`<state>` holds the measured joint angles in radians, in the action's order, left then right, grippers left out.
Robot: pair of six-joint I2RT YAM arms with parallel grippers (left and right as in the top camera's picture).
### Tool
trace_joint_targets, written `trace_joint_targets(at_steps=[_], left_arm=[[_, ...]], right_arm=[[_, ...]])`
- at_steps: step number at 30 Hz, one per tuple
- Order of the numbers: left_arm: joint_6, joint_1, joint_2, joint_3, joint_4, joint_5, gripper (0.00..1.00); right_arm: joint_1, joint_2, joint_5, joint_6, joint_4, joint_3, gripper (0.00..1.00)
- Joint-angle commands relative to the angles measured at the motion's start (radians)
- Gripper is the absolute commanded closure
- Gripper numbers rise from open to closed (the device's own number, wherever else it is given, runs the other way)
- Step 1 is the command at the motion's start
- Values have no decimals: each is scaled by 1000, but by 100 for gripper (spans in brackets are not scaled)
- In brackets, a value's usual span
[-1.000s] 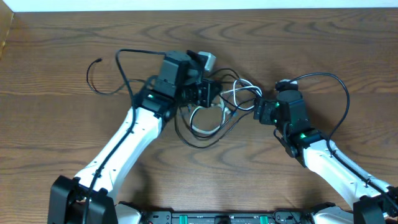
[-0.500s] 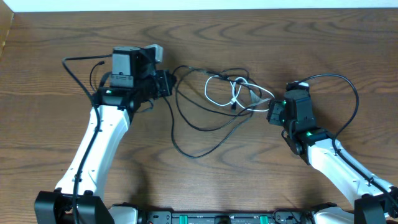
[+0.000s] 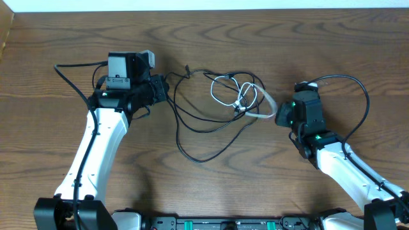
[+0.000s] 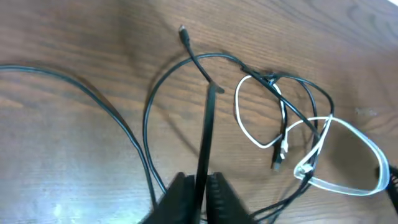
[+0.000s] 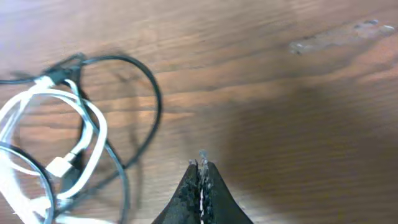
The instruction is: Untangle cables
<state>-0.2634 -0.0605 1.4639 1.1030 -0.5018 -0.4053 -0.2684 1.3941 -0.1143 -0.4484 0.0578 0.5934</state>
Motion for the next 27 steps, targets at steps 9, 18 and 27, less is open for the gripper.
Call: trace_joint_targets(at_steps=[9, 18, 27], left_arm=[[179, -45, -18, 2, -12, -171, 6], [465, -175, -9, 2, 3, -169, 5], [552, -313, 82, 2, 180, 86, 0]], right_arm=[[1, 2, 189, 87, 85, -5, 99], [-2, 2, 204, 86, 92, -5, 55], [-2, 2, 227, 82, 107, -5, 39]])
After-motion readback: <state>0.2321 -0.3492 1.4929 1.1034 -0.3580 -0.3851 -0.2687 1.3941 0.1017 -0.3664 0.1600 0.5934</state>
